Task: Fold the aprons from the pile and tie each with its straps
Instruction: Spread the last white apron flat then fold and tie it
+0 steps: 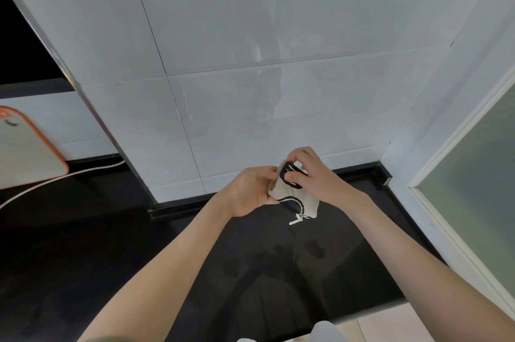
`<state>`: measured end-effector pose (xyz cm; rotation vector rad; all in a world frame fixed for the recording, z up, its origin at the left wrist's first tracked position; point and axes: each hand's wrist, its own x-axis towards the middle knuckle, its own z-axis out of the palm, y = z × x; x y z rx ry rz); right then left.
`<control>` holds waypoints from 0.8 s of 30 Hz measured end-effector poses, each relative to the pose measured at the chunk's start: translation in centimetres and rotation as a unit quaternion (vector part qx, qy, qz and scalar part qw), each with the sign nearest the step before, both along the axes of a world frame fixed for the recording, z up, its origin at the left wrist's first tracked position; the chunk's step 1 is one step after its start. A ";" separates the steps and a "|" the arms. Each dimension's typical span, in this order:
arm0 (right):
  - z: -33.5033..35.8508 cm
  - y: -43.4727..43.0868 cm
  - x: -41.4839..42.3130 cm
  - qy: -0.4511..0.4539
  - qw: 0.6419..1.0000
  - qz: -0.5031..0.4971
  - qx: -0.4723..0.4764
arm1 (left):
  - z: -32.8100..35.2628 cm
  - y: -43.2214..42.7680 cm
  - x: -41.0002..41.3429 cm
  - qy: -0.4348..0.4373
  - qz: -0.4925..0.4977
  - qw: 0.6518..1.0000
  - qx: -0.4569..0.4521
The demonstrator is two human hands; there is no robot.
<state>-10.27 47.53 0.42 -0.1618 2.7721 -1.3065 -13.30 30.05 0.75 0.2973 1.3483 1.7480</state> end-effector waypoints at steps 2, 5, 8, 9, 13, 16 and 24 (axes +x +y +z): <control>0.3 -0.6 0.0 -0.024 0.999 0.006 -0.027 | 0.2 0.1 0.3 0.053 0.003 0.997 -0.053; 0.3 -1.2 -0.2 -0.057 0.997 0.012 -0.053 | -0.4 0.5 0.9 0.281 0.028 0.921 -0.269; -0.1 -0.6 -0.4 -0.109 0.993 0.005 -0.037 | -1.3 0.3 1.1 0.280 0.104 0.925 -0.234; -0.2 -0.4 -0.4 -0.129 0.991 0.006 -0.044 | -1.4 0.2 1.2 0.271 0.128 0.928 -0.223; 0.2 -0.2 -0.2 -0.170 0.979 0.044 -0.107 | -1.8 0.4 1.5 0.274 0.197 0.915 -0.223; 0.3 -0.1 -0.1 -0.191 0.974 0.061 -0.102 | -2.2 -0.4 0.9 0.228 0.261 0.917 -0.199; -0.1 -0.2 -0.1 -0.154 0.986 0.060 -0.015 | -2.2 -2.7 -0.7 0.229 0.142 0.920 -0.284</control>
